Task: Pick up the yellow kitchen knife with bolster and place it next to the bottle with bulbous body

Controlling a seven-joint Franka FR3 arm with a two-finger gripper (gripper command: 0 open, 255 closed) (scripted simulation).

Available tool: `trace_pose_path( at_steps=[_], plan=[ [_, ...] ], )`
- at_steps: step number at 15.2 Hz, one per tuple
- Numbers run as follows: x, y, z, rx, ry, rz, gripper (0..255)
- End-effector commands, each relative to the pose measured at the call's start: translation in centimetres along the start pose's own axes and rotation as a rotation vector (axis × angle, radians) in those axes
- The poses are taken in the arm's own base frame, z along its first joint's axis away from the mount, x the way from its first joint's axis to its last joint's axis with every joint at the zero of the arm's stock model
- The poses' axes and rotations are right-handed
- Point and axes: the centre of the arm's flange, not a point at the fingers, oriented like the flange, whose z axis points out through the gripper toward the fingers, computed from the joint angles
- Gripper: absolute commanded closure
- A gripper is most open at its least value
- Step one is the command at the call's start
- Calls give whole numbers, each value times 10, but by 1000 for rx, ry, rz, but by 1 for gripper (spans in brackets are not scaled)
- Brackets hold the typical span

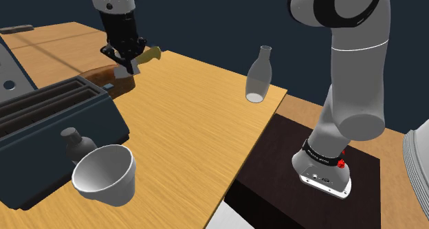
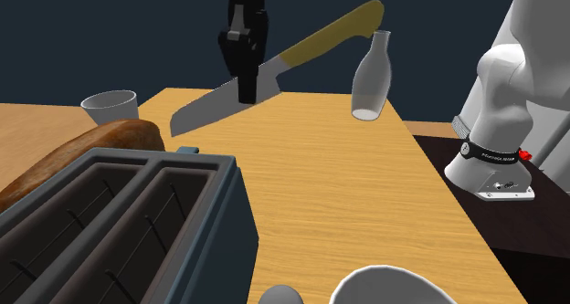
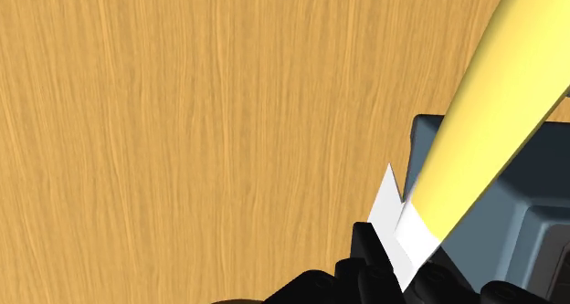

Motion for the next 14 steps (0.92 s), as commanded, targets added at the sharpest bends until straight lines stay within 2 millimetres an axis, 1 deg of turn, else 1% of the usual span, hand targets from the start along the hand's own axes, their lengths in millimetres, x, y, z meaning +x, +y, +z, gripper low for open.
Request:
trace_pose_path(
  at_steps=[1, 14],
  plan=[
    [2, 2, -10, 0, -1, 0, 255],
    [8, 4, -79, 0, -1, 0, 255]
  ],
)
